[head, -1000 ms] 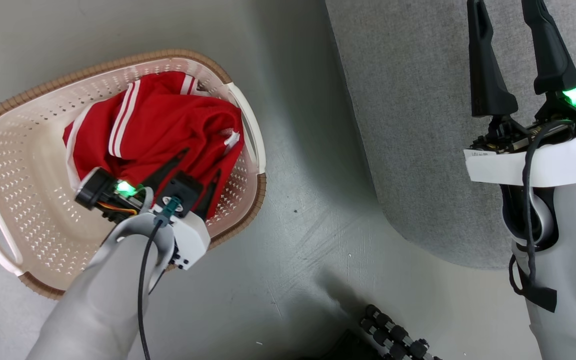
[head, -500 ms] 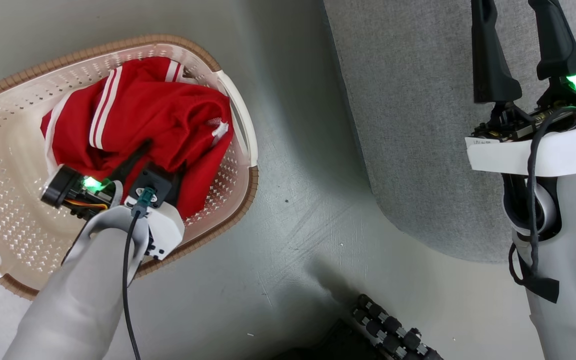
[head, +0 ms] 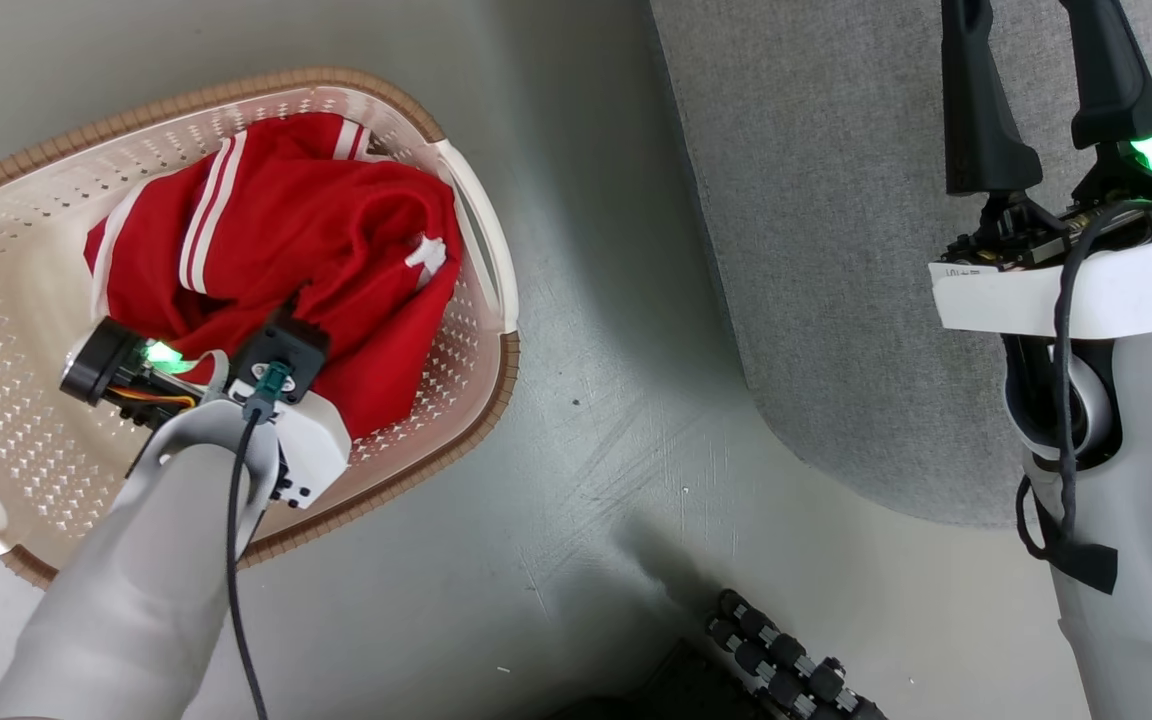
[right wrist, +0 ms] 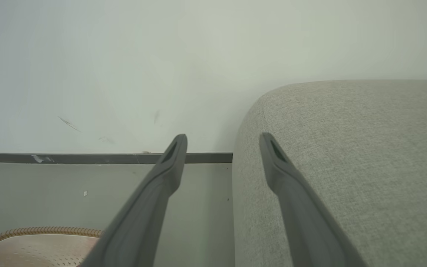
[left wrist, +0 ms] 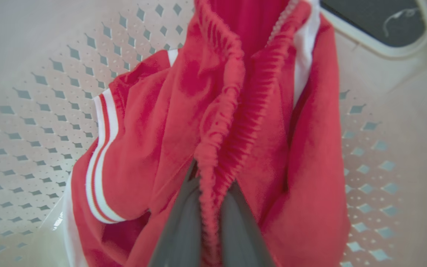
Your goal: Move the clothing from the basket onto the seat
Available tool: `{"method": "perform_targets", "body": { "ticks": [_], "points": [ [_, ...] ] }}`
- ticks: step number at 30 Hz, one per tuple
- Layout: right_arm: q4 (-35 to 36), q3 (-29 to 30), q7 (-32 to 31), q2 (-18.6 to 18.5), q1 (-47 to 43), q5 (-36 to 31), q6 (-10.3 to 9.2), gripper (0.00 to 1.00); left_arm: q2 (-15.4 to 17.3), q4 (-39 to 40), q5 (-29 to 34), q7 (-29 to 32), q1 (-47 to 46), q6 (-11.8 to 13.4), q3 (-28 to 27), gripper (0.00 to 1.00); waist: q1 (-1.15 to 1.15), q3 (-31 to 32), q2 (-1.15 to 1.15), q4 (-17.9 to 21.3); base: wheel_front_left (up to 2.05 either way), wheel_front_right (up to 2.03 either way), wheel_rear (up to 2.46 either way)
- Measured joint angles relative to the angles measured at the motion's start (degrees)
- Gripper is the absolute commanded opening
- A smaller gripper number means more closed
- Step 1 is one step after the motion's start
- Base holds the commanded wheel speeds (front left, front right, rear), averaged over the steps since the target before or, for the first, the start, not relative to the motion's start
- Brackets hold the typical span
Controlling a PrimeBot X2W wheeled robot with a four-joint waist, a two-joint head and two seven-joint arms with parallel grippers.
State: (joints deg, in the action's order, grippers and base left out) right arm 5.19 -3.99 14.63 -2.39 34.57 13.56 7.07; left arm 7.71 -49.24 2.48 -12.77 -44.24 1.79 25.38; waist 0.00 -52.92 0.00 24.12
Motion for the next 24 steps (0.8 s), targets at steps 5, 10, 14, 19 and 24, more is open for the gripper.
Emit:
{"method": "perform_targets", "body": {
  "ticks": [5,10,14,19,24],
  "points": [
    [-0.27,0.40,0.00,0.00,0.10,-0.24,0.00,1.00,1.43,1.40,-0.76,-0.53,-0.33,-0.99,-0.64,0.00,0.00,0.65,0.00,-0.58,0.00,0.00,0.00],
    [-0.85,0.97,0.00,0.00,0.12,-1.25,0.00,1.00,1.58,3.77,-3.02,-1.04,-0.31,-1.01,-2.47,0.00,0.00,1.60,0.00,-1.42,0.00,0.00,0.00],
    [-1.57,0.97,0.00,0.00,0.11,-2.15,0.00,1.00,1.57,6.14,-4.28,-1.43,-0.20,-1.01,-3.78,0.00,0.00,2.58,0.00,-2.20,0.00,0.00,0.00],
    [-2.35,0.98,0.00,0.00,0.06,-3.11,0.00,1.00,1.37,11.12,-5.61,-1.45,0.32,-1.01,-4.50,0.00,0.00,4.46,0.00,-3.48,0.00,0.00,0.00],
    [-3.19,1.04,0.00,-0.03,-0.01,-4.55,0.00,1.00,1.11,17.16,-6.75,-1.46,1.46,-1.00,-5.55,0.00,0.00,6.37,0.00,-4.64,0.00,0.00,0.00]
  ]
}}
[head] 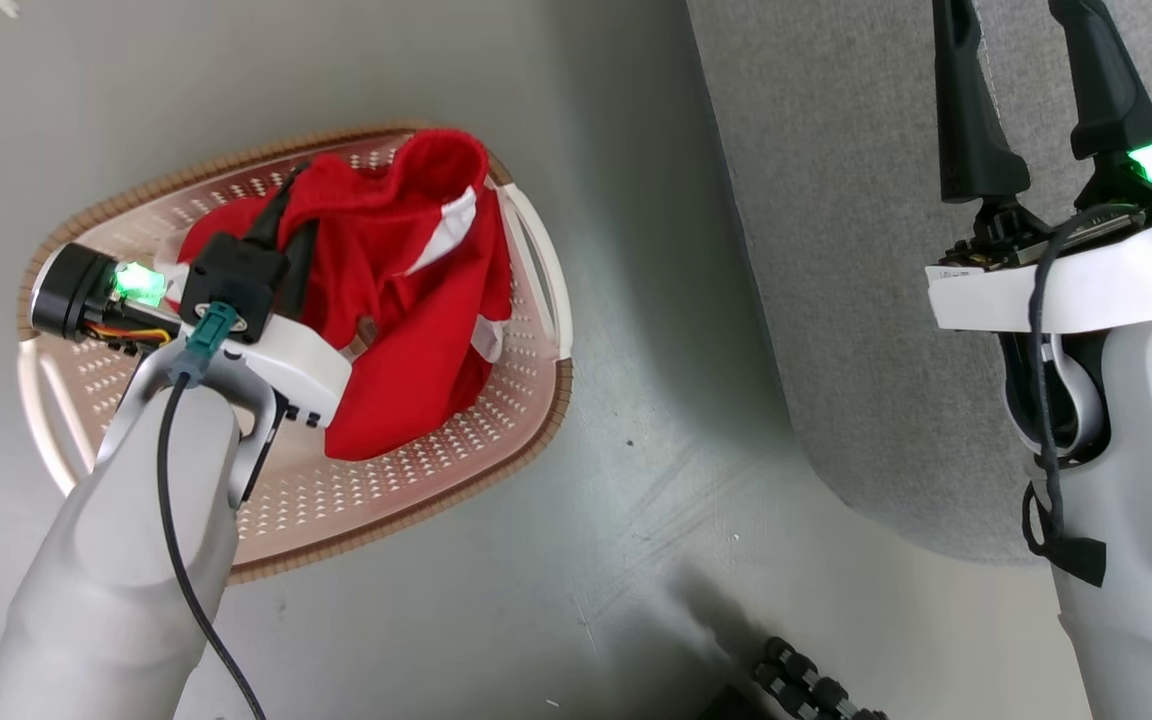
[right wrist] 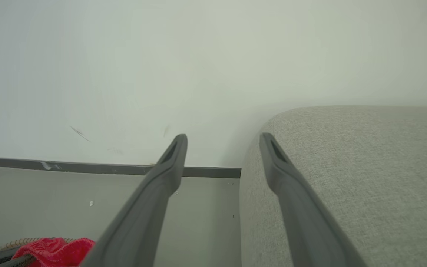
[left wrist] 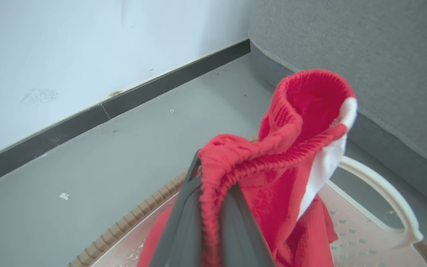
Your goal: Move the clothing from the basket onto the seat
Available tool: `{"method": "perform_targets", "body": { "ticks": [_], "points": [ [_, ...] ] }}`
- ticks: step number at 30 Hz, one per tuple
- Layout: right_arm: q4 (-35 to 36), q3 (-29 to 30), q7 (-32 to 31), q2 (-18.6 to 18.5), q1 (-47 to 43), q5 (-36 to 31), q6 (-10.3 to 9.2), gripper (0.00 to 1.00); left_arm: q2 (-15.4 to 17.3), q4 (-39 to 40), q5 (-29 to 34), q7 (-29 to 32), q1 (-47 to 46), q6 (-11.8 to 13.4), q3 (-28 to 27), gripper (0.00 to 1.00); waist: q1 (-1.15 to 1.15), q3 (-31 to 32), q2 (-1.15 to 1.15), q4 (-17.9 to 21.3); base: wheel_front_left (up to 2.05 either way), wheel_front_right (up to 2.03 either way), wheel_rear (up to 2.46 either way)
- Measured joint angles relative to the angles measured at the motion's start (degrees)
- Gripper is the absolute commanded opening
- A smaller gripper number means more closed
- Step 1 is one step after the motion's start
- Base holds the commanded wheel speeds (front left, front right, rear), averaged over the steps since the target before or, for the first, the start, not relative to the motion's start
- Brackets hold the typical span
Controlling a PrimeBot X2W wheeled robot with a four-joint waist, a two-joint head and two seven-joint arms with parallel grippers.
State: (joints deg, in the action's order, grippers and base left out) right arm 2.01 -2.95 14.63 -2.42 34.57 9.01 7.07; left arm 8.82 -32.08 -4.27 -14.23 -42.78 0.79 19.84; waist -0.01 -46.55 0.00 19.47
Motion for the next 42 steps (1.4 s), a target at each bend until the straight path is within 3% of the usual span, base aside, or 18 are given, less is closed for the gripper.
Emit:
{"method": "perform_targets", "body": {
  "ticks": [12,23,34,42],
  "points": [
    [-2.59,0.24,0.00,-0.07,-0.73,-3.08,0.00,1.00,-0.10,12.56,-4.61,-0.07,3.19,0.55,-5.13,0.00,0.00,5.66,0.00,-3.29,0.00,0.00,0.00],
    [-4.72,-0.63,0.00,-0.13,-4.22,-5.63,0.00,1.00,2.78,16.68,-6.30,-0.24,6.93,-0.90,-6.71,0.00,0.00,12.42,0.00,-6.41,0.00,0.00,0.00],
    [-8.08,-7.08,0.00,-0.48,-7.70,-8.50,0.00,1.00,5.68,19.74,-6.77,0.31,10.74,-2.02,-7.24,0.00,0.01,20.47,0.00,-9.37,0.00,0.00,0.00],
    [-11.07,-14.78,0.00,-5.14,-9.09,-8.46,0.01,1.00,6.14,22.19,-6.90,3.38,12.50,-3.37,-6.33,0.00,0.01,26.42,0.00,-11.58,0.00,0.00,0.00]
  ]
}}
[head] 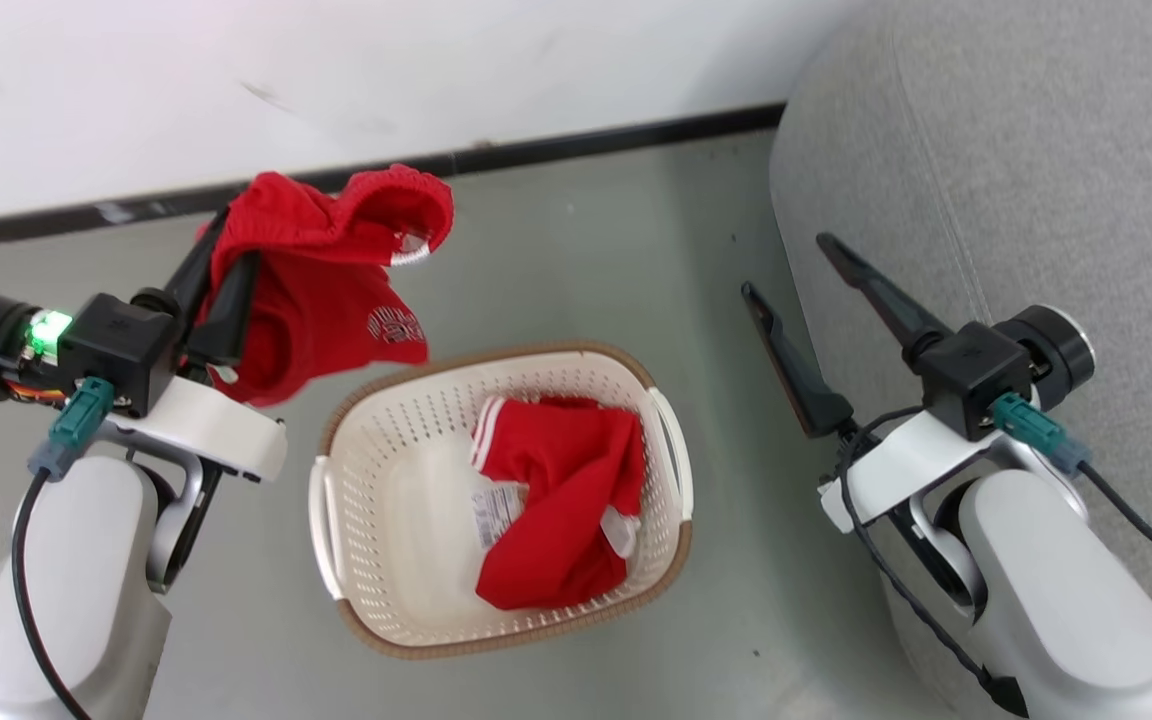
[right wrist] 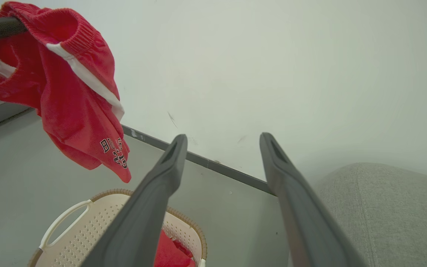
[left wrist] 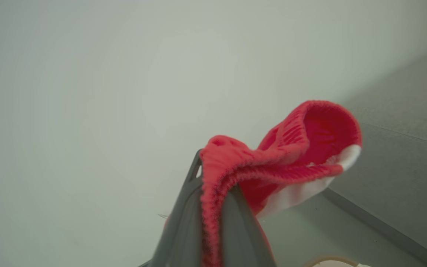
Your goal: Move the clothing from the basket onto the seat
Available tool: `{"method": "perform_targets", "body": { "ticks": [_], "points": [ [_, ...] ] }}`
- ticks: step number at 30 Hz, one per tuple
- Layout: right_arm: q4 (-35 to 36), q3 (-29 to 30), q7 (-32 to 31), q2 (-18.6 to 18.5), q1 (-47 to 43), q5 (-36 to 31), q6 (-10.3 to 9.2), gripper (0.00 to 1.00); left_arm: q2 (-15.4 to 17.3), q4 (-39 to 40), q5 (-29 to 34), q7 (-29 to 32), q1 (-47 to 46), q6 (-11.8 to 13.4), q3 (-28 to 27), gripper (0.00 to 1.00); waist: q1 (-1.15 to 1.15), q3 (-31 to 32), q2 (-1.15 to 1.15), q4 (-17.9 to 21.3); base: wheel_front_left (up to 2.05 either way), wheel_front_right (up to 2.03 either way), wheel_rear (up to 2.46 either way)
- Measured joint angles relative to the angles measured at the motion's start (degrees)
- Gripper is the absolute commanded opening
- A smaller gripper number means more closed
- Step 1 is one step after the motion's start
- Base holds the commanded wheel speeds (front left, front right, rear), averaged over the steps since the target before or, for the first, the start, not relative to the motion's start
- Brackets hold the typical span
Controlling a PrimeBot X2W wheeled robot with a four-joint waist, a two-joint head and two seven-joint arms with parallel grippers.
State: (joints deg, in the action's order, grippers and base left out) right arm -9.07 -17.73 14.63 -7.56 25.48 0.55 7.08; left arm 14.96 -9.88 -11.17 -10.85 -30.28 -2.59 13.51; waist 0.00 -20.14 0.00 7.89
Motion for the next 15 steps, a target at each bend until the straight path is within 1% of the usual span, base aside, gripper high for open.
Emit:
{"method": "perform_targets", "body": {
  "ticks": [9,10,15],
  "points": [
    [-1.88,-4.30,0.00,-2.43,-0.71,2.16,0.00,1.00,-0.15,2.24,-1.45,3.32,3.05,-0.70,1.53,0.00,0.00,6.20,0.00,-2.43,0.00,0.00,0.00],
    [-2.19,-4.88,0.00,-2.80,-0.74,2.52,0.00,1.00,-0.11,2.70,-1.46,3.74,3.13,-1.18,1.81,0.00,0.00,6.85,0.00,-2.71,0.00,0.00,0.00],
    [-3.04,-7.47,-0.01,-4.21,-2.11,4.12,0.00,1.00,-0.20,5.42,-1.54,5.34,3.18,-1.87,3.77,0.00,0.00,9.88,0.00,-4.04,0.00,0.00,0.00]
  ]
}}
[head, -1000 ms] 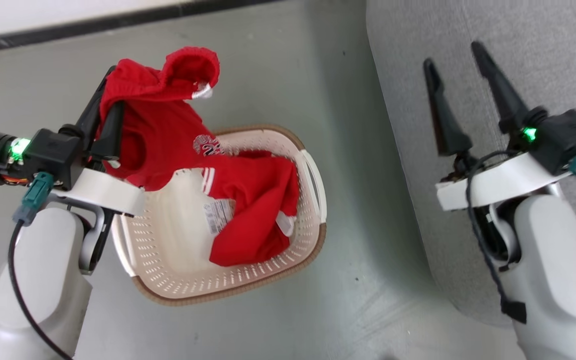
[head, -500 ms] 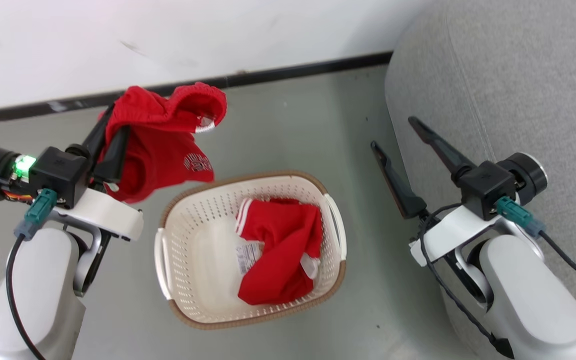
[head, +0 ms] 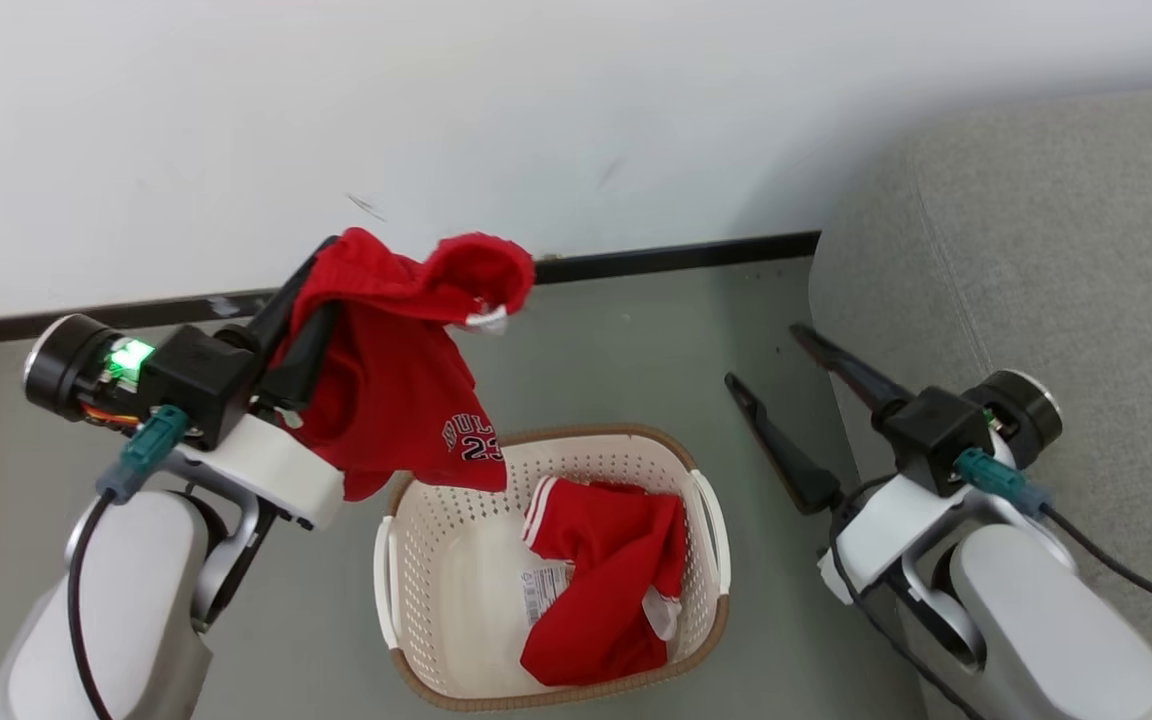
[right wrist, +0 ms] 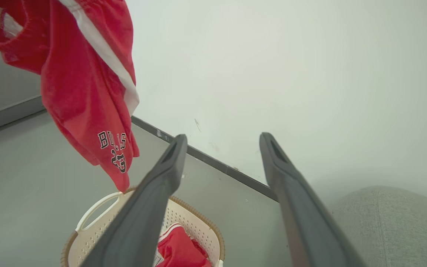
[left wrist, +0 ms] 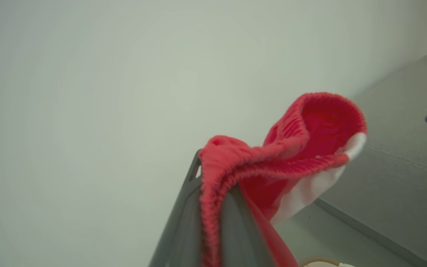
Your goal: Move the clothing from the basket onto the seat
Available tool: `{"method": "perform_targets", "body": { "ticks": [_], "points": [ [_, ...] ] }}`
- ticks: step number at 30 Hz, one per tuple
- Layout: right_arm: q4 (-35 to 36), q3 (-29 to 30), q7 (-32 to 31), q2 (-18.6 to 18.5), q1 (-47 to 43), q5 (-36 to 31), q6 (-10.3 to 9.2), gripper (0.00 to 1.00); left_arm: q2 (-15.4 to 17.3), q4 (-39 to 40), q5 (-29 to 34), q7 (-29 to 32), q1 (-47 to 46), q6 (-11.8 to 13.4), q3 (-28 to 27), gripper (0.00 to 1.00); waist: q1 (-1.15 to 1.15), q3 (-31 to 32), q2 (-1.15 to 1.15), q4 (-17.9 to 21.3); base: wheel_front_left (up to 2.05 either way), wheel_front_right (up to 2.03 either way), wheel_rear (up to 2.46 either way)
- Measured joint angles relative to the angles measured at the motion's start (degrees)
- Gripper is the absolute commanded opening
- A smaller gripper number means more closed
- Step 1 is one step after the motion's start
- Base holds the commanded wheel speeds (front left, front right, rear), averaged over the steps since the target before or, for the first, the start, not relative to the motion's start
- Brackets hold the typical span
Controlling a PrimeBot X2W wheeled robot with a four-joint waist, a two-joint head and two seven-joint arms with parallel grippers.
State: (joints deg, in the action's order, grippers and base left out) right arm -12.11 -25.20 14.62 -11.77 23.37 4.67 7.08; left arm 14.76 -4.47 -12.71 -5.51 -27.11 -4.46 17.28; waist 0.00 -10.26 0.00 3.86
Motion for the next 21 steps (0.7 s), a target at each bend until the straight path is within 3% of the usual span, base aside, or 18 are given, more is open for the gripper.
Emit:
{"method": "perform_targets", "body": {
  "ticks": [11,21],
  "points": [
    [-1.31,-8.89,0.00,-2.42,-0.78,4.94,0.00,1.00,-1.20,4.68,-1.54,3.60,0.05,-1.58,5.03,0.00,0.00,5.17,0.00,-2.41,0.00,0.00,0.00],
    [-0.77,-17.92,0.00,-5.06,-0.69,14.75,0.00,1.00,-3.03,9.26,-5.50,8.21,0.08,-2.33,9.53,0.00,0.00,9.11,0.00,-4.16,0.00,0.00,0.00]
  ]
}}
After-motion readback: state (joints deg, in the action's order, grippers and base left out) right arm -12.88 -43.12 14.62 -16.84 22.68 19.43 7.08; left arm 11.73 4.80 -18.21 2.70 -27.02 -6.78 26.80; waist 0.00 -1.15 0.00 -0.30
